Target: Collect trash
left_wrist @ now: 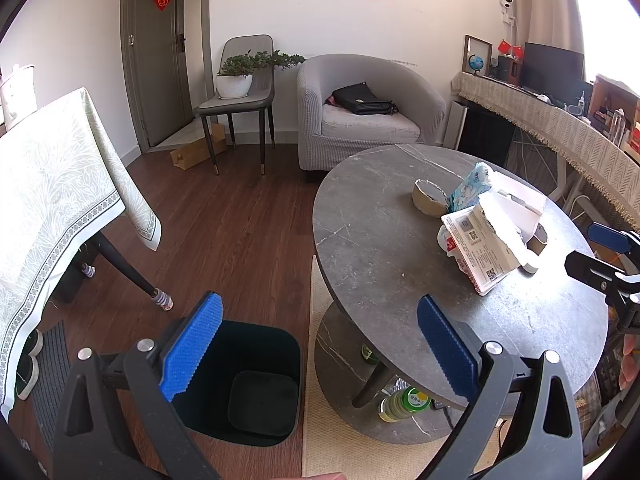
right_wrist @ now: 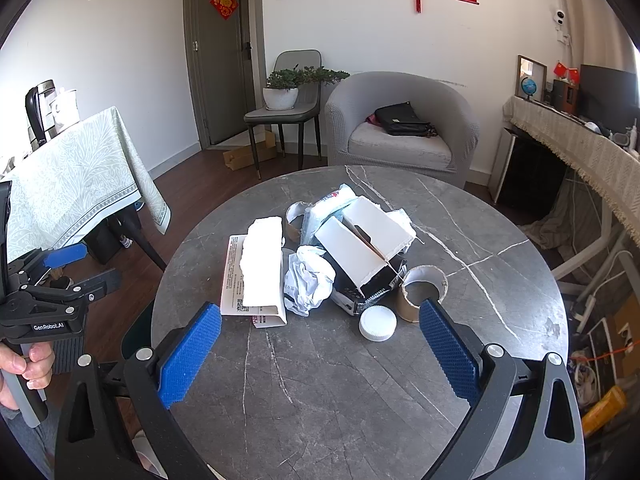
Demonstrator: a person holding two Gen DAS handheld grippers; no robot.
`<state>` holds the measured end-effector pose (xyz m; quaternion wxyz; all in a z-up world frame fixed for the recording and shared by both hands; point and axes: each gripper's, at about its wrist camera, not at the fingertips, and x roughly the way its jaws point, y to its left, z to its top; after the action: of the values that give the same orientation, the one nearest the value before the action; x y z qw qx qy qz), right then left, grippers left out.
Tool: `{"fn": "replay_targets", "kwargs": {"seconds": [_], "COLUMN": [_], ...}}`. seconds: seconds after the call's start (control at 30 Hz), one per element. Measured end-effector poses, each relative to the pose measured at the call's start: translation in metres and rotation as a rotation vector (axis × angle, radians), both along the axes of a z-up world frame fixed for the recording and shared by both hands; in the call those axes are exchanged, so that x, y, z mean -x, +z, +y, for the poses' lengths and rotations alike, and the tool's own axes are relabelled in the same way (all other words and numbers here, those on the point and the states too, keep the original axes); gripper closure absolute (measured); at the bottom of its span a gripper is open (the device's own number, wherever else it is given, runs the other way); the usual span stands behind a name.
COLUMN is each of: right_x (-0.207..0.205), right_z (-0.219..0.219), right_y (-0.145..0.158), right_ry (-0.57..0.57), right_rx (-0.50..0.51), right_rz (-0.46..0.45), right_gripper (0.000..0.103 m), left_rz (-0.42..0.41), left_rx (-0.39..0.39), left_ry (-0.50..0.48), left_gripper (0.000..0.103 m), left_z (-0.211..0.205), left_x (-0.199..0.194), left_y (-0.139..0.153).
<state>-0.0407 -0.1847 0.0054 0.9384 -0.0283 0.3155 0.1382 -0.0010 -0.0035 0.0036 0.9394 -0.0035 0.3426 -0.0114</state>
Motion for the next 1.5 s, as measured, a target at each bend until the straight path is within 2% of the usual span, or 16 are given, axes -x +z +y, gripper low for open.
{"fn": "replay_targets", "kwargs": {"seconds": [0.63, 0.9, 1.07, 1.23, 1.33, 1.43, 1.5], "right_x": [0.0, 0.0, 0.002, 0.003, 0.002, 0.002, 0.003], "right_z": [0.0, -0.001, -0.006, -0.018, -0.026, -0.028, -0.029], "right_y": [-0.001, -0.004, -0.007, -0.004, -0.006, -0.011, -0.012], "right_ry": [0.0, -0.013, -0.034, -0.046, -0.028, -0.025, -0.015], "right_rx": [0.002, 0.021, 0.061, 0.06, 0.026, 0.04, 0.046], "right_rz": [0.001, 0.003, -0.041, -0.062, -0.046, -0.036, -0.032], "right_gripper": [0.003, 0.003, 0.003, 0.003, 0.003, 0.003, 0.004], "left_rz": [-0.003, -0.028, -0.055, -0.07, -0.092, -0.091, -0.088], "left_rx": [0.006, 0.026, -0.011, 0.031, 0.04, 0.064, 0.08], "left_ry": [-0.004, -0.031, -0.041, -0.099, -0.115, -0.144, -0.166], "left_gripper": [0.003, 0.004, 0.005, 0.014, 0.014, 0.016, 0.024], "left_z": [-0.003, -0.008, -0.017, -0.028, -0.037, -0.046, -0.053], "left_x": [0.001, 0.002, 0.002, 0.0, -0.003, -0.006, -0.009], "left_y": [0.0, 0.007, 0.013, 0.022, 0.025, 0.025, 0.026]}}
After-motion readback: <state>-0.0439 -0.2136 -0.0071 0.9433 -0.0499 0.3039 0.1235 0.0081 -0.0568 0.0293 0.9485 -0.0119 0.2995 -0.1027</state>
